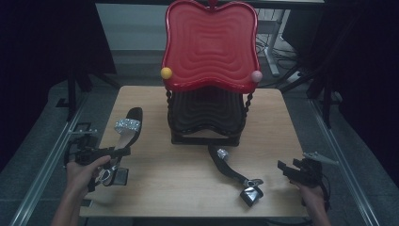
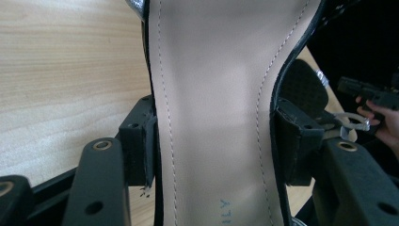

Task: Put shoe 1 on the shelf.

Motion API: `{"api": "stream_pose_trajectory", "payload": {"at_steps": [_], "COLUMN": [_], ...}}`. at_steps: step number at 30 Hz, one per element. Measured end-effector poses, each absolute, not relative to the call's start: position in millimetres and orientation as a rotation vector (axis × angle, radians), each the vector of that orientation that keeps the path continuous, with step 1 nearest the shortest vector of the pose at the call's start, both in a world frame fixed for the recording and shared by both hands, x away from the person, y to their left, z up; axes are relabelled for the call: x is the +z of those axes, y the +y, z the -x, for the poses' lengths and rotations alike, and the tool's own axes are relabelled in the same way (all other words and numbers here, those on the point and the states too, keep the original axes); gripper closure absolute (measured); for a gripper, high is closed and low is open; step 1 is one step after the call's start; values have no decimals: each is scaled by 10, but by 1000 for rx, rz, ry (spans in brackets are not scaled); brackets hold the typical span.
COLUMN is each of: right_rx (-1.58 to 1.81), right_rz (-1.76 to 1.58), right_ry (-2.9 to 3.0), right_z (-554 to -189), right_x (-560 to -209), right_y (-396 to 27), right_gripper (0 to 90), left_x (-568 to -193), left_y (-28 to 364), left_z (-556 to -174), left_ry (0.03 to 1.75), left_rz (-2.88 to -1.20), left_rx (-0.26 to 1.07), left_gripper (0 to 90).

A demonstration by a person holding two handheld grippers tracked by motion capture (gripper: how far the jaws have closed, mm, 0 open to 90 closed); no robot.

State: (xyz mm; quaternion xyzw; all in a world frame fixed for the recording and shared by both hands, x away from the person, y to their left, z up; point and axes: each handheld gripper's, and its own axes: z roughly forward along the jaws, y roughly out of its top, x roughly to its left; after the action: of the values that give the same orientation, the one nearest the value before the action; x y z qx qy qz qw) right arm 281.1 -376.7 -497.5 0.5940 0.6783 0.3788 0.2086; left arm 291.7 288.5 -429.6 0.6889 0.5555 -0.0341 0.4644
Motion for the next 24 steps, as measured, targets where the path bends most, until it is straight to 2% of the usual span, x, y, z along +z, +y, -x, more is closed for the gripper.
{"api": "stream_pose_trajectory", "payload": {"at_steps": [24], "right_rx": [1068], "right_rz": [-1666], "right_ry": [1876], "right_z": [-2812], "right_x": [-4973], "right_y": [-3783], "right_gripper": [286], "left_x": [-3674], "left_y": [3005], "left_z": [-3153], "left_ry": [1333], "left_rz": [-1561], "left_rx": [-23], "left_gripper": [412]}}
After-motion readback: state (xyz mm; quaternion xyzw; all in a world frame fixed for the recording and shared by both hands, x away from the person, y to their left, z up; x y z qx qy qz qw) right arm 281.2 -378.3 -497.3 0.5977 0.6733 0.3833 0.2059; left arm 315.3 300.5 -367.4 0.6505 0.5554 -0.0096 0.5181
